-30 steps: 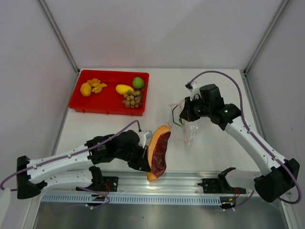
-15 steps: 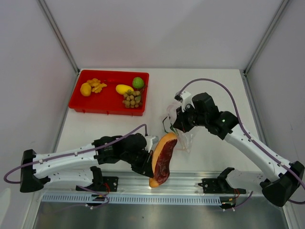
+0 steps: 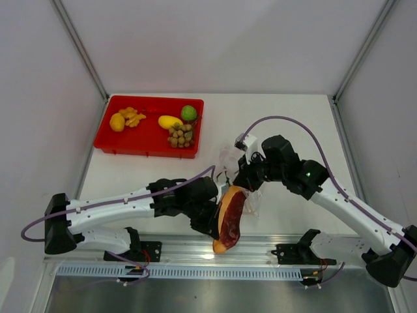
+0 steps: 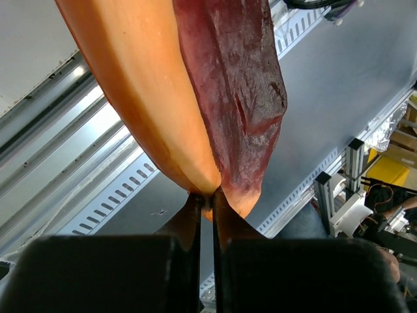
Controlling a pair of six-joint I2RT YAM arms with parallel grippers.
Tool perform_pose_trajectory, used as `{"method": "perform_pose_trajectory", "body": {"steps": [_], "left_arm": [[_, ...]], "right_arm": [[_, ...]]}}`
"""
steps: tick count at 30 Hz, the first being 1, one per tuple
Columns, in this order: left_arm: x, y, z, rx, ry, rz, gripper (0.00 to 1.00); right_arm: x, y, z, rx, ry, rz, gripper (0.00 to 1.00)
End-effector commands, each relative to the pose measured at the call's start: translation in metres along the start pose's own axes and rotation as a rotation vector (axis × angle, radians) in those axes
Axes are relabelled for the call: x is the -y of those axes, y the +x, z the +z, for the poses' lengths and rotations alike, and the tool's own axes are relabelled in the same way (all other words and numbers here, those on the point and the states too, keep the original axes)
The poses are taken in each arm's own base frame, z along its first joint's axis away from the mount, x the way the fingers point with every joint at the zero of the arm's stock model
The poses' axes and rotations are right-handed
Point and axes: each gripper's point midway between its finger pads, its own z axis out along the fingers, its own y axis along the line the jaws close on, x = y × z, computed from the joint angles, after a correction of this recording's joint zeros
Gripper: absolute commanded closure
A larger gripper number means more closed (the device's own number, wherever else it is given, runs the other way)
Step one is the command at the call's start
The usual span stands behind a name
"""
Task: Place the food in the zip-top bag and seal the zipper
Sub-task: Place the fake food in the zipper food storage bag.
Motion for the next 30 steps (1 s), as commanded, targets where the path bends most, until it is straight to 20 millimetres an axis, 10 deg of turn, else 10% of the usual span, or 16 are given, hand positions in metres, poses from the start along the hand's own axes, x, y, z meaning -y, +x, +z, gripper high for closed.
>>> {"method": "perform_pose_trajectory", "body": {"steps": [1,15,24,27,30], "left_arm": [[0.017,-0.019,-0.017,0.052,0.053,-0.024,0.99],[0.037,-0.056,-0.016,-0.021,0.147,-0.058,0.99],[0.016,-0.079,-0.009,-0.009,0.108,-0.113,1.0],[0.007,-0.086,-0.009,0.008,0.091,-0.138,0.87],[0.004,-0.092,-0.018,0.078,0.071,-0.143,0.51]], "right_arm": [[-0.012,0.001,-0.009,0.03,-0.035,-0.048,1.0],[-0.037,0.013,-0.008,0.034,-0.074,-0.088,1.0],[-0.043,0.014,-0.009,0.029,-0.086,-0.081,1.0],[-0.042,0.013,-0.01,0.033,-0.072,-0.08,1.0],[-0.038,0.016,-0.01,0.023,-0.053,-0.071,1.0]]}}
